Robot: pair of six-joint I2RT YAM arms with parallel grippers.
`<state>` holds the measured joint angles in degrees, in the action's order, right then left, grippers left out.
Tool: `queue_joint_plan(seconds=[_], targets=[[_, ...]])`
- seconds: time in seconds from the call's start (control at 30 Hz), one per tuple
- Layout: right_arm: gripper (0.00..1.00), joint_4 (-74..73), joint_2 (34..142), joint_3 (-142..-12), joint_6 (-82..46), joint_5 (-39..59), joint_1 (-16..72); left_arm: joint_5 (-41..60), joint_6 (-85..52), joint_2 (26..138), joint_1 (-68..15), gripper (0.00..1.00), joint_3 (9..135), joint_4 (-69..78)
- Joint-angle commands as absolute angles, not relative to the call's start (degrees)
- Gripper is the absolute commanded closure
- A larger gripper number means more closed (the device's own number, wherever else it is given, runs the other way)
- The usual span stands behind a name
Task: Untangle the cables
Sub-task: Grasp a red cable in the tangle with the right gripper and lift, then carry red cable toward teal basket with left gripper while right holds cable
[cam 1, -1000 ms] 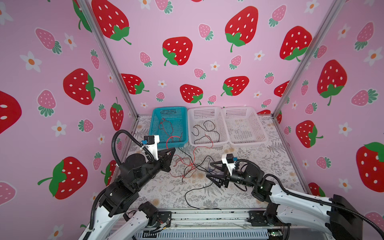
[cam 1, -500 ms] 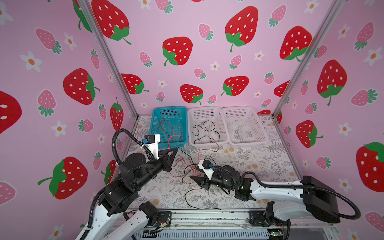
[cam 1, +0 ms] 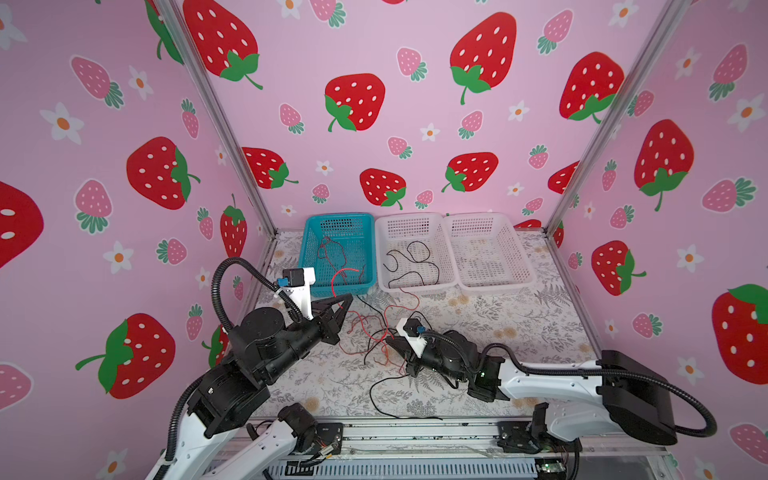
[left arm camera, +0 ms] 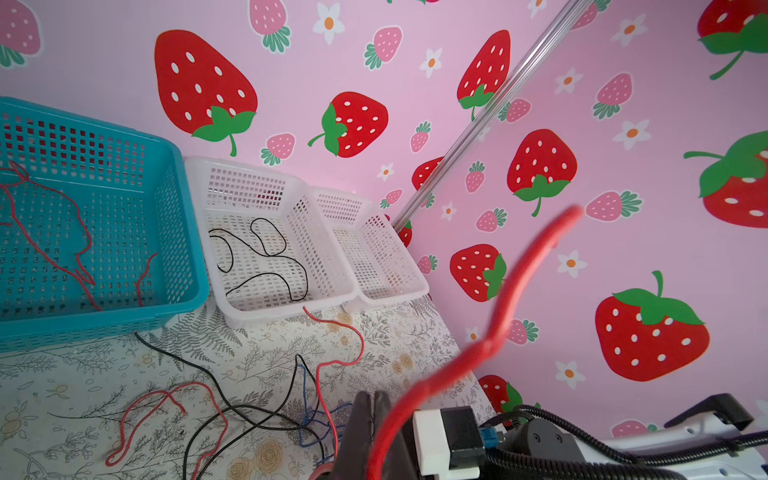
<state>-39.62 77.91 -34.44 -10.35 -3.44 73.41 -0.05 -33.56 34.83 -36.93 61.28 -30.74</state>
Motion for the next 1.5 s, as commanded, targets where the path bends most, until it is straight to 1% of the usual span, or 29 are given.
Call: queue_joint_plan(seconds=[0.0,0.1,0.27,0.4,0.47,0.67,0.9,1.03,1.13,1.23,1.37,1.47], targets=[[0.99,-39.29,76.52,-35.40,-9.67,-2.58,73.74,-2.08,-32.52,33.73,-37.09,1.00,62.88,-31.24],[1.00,-38.49,75.44,-35.17,-9.42,-3.71,73.80,-2.11,-32.10,33.13,-37.09,1.00,62.25,-31.61],[1.00,-34.63,71.97,-34.38,-7.96,-10.69,73.66,-1.15,-28.70,32.56,-37.09,1.00,63.90,-37.27],[1.00,-30.12,71.29,-34.68,-8.61,-13.63,71.32,5.05,-26.65,31.42,-37.09,1.00,65.03,-39.35],[1.00,-28.06,70.83,-34.79,-10.24,-13.55,69.29,7.49,-25.04,31.64,-37.09,1.00,67.18,-43.08],[1.00,-24.46,67.35,-33.55,-13.04,-12.94,64.25,10.36,-19.32,33.02,-37.09,1.00,74.70,-59.23],[1.00,-22.89,64.32,-31.67,-14.40,-11.42,60.31,19.41,-17.33,31.10,-37.09,1.00,76.37,-66.85],[1.00,-20.48,63.91,-31.21,-15.71,-11.21,57.16,18.88,-16.26,30.57,-37.17,1.00,81.16,-71.33],[1.00,-20.45,63.23,-30.37,-16.52,-8.38,54.80,17.52,-15.38,31.44,-37.59,1.00,85.13,-75.26],[1.00,-21.07,61.83,-29.81,-16.52,-8.43,54.26,17.37,-15.21,32.41,-38.51,1.00,86.31,-77.40],[1.00,-22.55,59.48,-28.50,-16.19,-7.35,53.88,11.07,-15.65,33.39,-39.72,1.00,86.50,-78.48],[1.00,-24.98,56.58,-26.40,-15.91,-6.85,53.95,6.51,-15.28,34.15,-40.41,1.00,86.55,-76.21]])
